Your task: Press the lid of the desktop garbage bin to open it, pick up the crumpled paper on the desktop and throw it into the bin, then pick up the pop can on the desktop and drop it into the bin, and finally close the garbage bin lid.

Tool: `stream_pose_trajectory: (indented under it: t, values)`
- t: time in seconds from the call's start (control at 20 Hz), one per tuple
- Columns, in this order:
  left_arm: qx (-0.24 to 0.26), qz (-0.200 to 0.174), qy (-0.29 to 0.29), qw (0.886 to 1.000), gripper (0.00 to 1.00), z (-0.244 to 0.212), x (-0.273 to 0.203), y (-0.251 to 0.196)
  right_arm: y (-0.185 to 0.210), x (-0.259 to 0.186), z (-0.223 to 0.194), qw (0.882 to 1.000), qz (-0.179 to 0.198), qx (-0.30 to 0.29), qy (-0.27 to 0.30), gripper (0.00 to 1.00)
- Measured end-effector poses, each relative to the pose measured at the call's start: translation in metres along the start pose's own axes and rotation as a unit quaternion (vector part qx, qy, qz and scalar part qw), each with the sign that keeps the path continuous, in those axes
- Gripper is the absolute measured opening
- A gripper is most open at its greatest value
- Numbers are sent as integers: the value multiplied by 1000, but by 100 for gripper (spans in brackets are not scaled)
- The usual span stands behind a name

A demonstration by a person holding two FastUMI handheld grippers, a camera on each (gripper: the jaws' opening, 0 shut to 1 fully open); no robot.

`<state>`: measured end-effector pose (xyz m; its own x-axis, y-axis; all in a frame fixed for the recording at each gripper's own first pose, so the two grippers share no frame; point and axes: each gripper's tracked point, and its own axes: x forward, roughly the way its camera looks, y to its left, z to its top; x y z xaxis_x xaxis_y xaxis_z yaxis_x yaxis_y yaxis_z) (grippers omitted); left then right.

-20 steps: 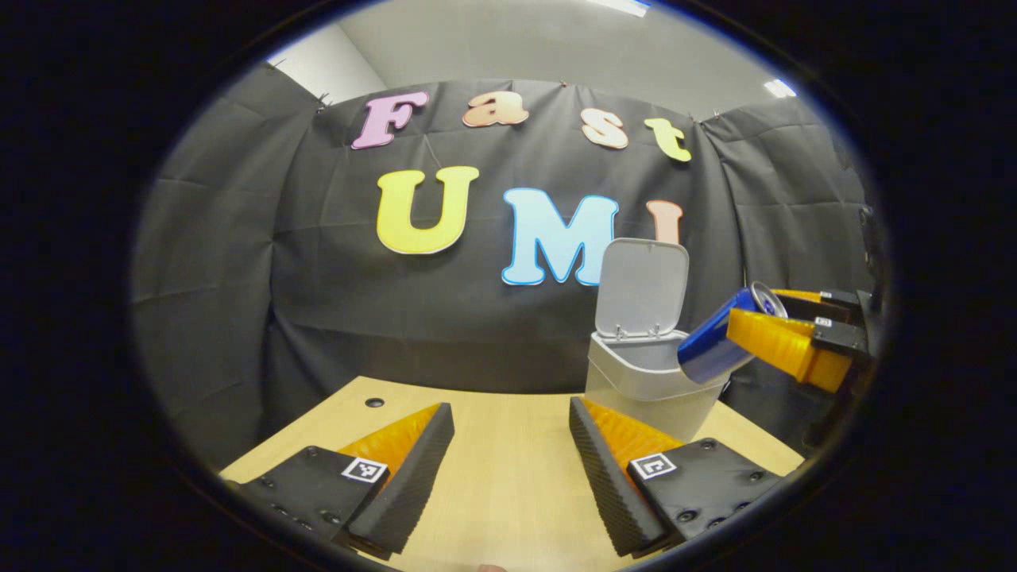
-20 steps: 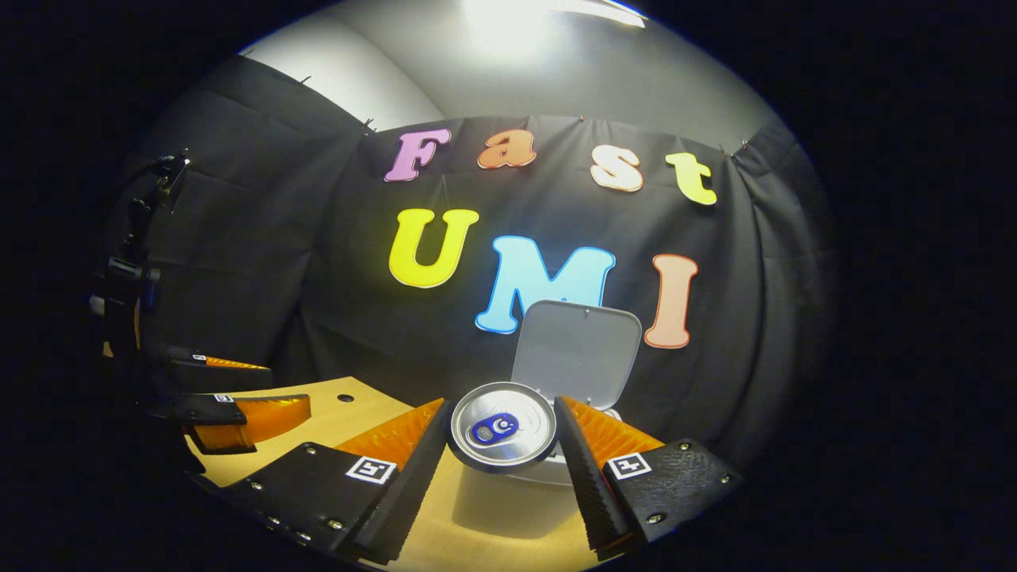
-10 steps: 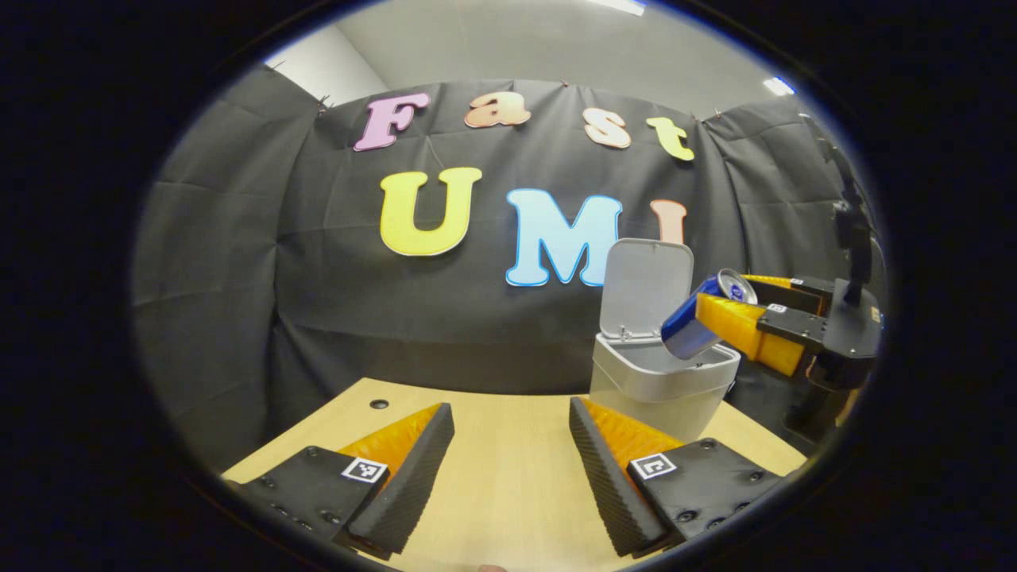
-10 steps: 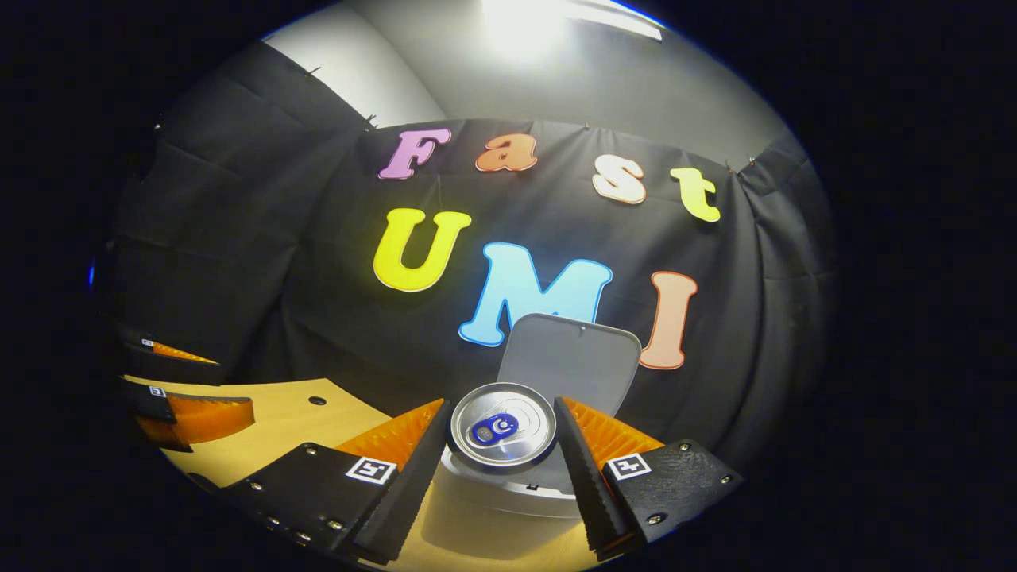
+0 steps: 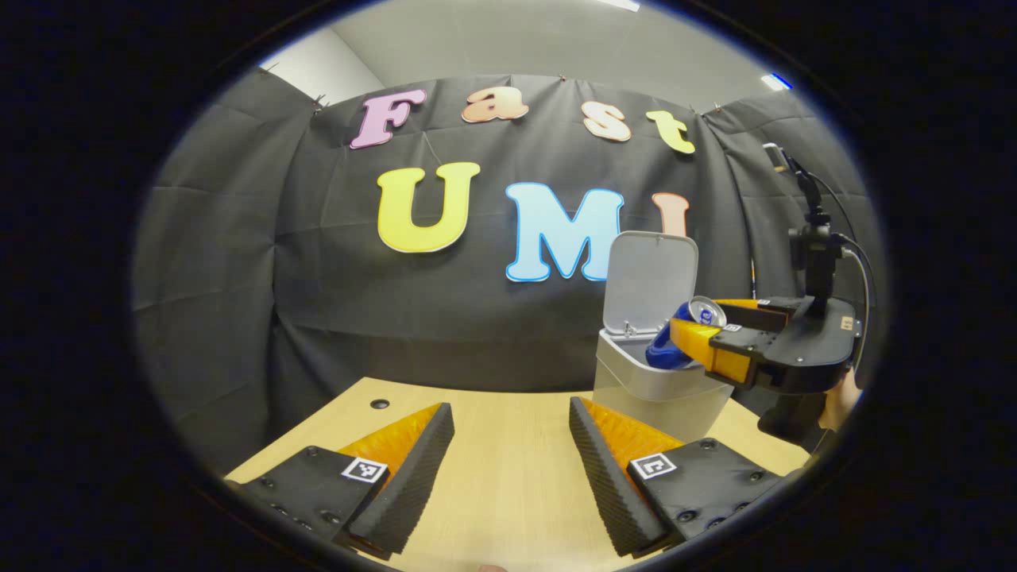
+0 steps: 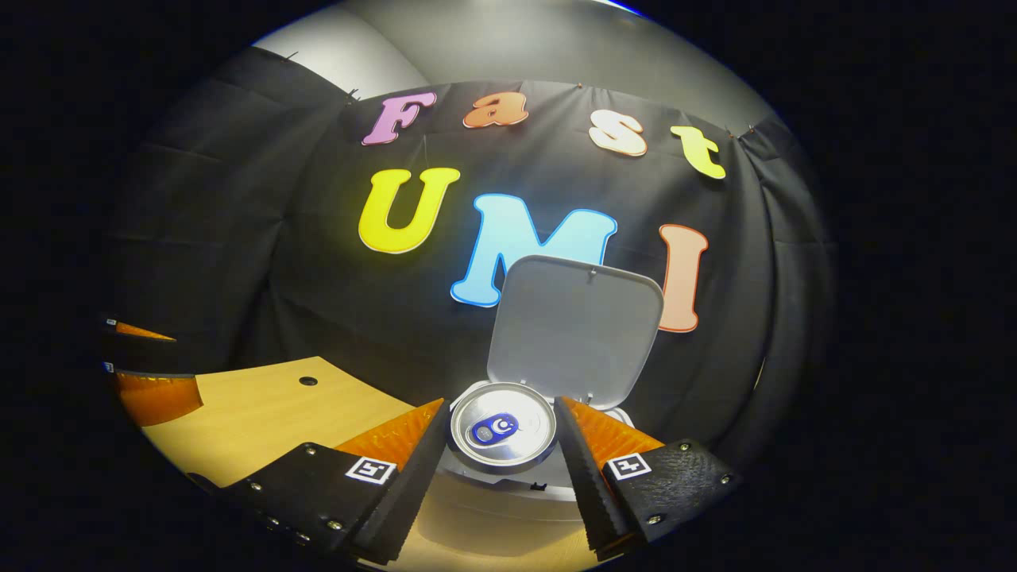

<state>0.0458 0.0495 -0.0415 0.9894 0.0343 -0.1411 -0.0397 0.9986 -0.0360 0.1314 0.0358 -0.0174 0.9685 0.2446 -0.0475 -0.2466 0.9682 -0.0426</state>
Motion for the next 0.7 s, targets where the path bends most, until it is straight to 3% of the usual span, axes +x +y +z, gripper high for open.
stream_pose_trajectory:
  t: [0.7]
  values:
    - [-17,-8,6,1000,96,-7,4,-3,-11,2,1,1000,-25,3,4,88]
